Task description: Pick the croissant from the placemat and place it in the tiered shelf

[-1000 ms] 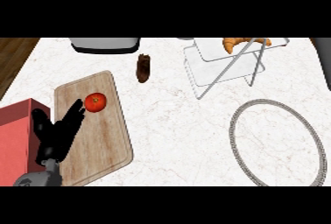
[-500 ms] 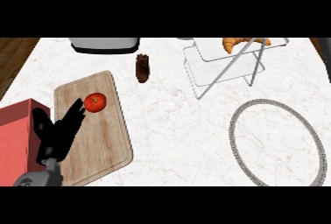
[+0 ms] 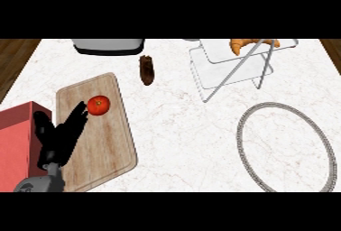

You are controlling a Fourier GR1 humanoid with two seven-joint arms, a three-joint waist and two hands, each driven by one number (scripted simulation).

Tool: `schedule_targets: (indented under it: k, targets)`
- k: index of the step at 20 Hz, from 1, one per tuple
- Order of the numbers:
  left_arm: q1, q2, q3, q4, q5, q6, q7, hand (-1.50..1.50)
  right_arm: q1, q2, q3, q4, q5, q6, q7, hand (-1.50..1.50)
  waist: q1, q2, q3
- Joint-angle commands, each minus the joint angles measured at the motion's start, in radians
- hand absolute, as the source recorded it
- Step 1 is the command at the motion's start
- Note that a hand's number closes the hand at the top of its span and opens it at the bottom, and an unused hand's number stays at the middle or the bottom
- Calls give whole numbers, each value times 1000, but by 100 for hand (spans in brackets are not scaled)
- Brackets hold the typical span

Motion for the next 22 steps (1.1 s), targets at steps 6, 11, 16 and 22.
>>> schedule_targets:
  k: [6, 11, 16, 22]
  targets:
    - [5, -26, -4, 72, -6, -6, -21, 0, 7, -159, -58, 23, -4, -138, 16, -150, -10, 6, -6]
    - [10, 21, 14, 36, 9, -36, 25, 0, 25, -262, -139, 68, -55, -179, 28, -150, -1, 6, -5]
    - [-37, -28, -9, 47, -19, 17, 39, 0, 81, -395, -211, 114, -128, -56, 8, -150, -8, 9, -4]
    - [-18, -28, -4, 56, -16, -7, -10, 0, 99, -540, -219, 178, -136, 106, -24, -150, 13, 19, -4]
